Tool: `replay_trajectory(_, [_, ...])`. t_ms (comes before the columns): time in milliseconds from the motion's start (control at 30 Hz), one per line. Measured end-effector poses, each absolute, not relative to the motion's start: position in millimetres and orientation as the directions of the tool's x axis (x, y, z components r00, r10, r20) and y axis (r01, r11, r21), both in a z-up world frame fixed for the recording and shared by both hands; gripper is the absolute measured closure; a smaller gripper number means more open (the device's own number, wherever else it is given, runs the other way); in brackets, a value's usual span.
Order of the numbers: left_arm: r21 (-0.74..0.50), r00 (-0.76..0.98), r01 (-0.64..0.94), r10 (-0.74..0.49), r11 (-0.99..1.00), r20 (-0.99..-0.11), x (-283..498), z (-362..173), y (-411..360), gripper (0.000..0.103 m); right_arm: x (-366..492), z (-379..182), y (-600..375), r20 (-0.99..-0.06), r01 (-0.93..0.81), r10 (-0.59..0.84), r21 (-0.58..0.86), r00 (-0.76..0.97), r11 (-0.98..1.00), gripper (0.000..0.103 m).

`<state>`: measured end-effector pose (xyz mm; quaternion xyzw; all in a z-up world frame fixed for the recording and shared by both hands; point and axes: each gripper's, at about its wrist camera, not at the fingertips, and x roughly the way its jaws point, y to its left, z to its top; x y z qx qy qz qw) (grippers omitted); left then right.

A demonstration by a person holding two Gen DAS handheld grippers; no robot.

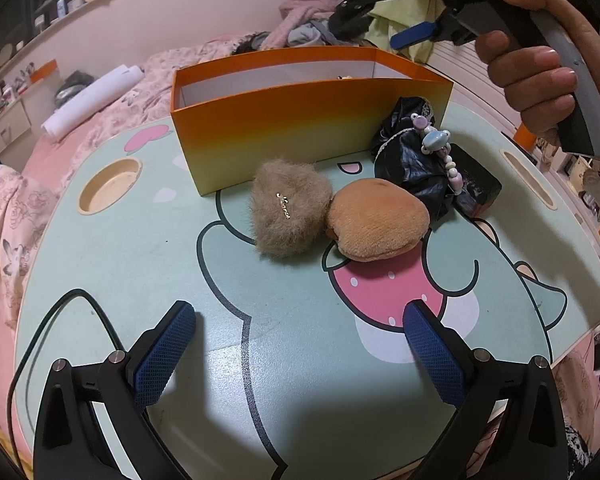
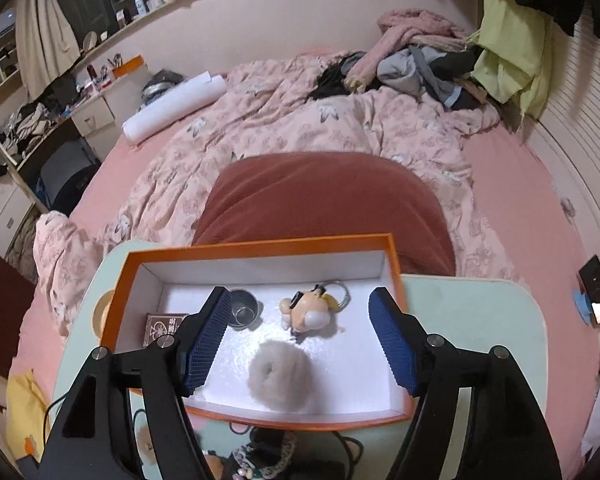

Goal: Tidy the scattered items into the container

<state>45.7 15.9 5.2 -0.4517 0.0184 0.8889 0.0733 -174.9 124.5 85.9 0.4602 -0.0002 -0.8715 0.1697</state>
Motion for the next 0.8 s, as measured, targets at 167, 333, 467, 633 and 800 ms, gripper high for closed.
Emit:
replay_trajectory(167, [-0.034,-0.582,-0.146,0.113,-0.989,-0.806,46,5,16,0.000,-183,80,123,-0.816,0.291,-0.299,0.168,-0.495,-0.942,0.032])
replay_trajectory(333, [-0.034,-0.582,-0.146,0.113,-0.989,-0.805,46,5,16,0.000,-186,71,118,-0.837,0.294,-0.303,0.179,-0.455,-0.939,0.032])
replay_trajectory(467, [-0.034,-0.582,-0.146,0.114,-0.989,-0.805,44,5,18,0.000,-192,57,106,-0.871,0.261,-0.210,0.099,-0.444,-0.960,0.032])
replay_trajectory(633, [-0.035,-0.583,-0.147,0.115,-0.989,-0.805,44,5,19,0.000,-204,37,94,-0.909,0.237,-0.099,0.001,-0.404,-0.972,0.037])
replay_trajectory(800, [-0.033,-0.583,-0.148,0.114,-0.988,-0.804,43,6,20,0.000,-203,20,82,-0.893,0.236,0.114,-0.235,-0.436,-0.943,0.061])
